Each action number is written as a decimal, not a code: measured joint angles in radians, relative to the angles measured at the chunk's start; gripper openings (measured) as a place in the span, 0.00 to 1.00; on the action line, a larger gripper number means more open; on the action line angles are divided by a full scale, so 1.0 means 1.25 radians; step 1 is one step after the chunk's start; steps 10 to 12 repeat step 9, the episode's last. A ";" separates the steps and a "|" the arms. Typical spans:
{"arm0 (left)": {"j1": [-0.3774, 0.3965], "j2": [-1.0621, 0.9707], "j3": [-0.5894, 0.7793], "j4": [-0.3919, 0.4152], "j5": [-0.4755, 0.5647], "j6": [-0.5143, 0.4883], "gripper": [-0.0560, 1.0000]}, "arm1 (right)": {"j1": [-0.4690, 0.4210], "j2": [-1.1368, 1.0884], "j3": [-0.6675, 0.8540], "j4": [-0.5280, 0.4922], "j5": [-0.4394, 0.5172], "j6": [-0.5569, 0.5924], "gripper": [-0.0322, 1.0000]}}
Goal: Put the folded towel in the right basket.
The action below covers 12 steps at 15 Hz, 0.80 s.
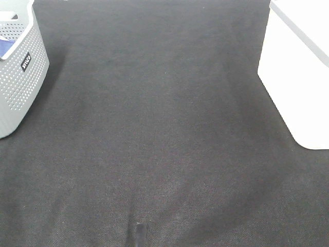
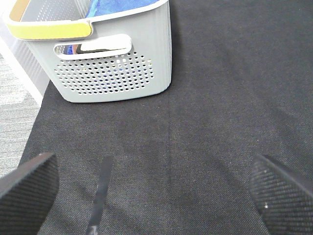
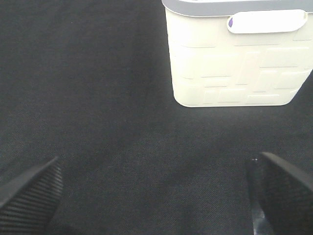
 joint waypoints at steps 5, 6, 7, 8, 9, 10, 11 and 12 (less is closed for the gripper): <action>0.000 0.000 0.000 0.000 0.000 0.000 0.99 | 0.000 0.000 0.001 0.001 0.002 0.000 0.98; 0.000 0.000 0.000 0.000 0.000 0.000 0.99 | 0.000 0.000 0.001 0.006 0.002 0.000 0.98; 0.000 0.000 0.000 0.000 0.000 0.000 0.99 | 0.000 0.000 0.001 0.006 0.002 0.000 0.98; 0.000 0.000 0.000 0.000 0.000 0.000 0.99 | 0.000 0.000 0.001 0.006 0.002 0.000 0.98; 0.000 0.000 0.000 0.000 0.000 0.000 0.99 | 0.000 0.000 0.001 0.006 0.002 0.000 0.98; 0.000 0.000 0.000 0.000 0.000 0.000 0.99 | 0.000 0.000 0.001 0.006 0.002 0.000 0.98; 0.000 0.000 0.000 0.000 0.000 0.000 0.99 | 0.000 0.000 0.001 0.006 0.002 0.000 0.98; 0.000 0.000 0.000 0.000 0.000 0.000 0.99 | 0.000 0.000 0.001 0.006 0.002 0.000 0.98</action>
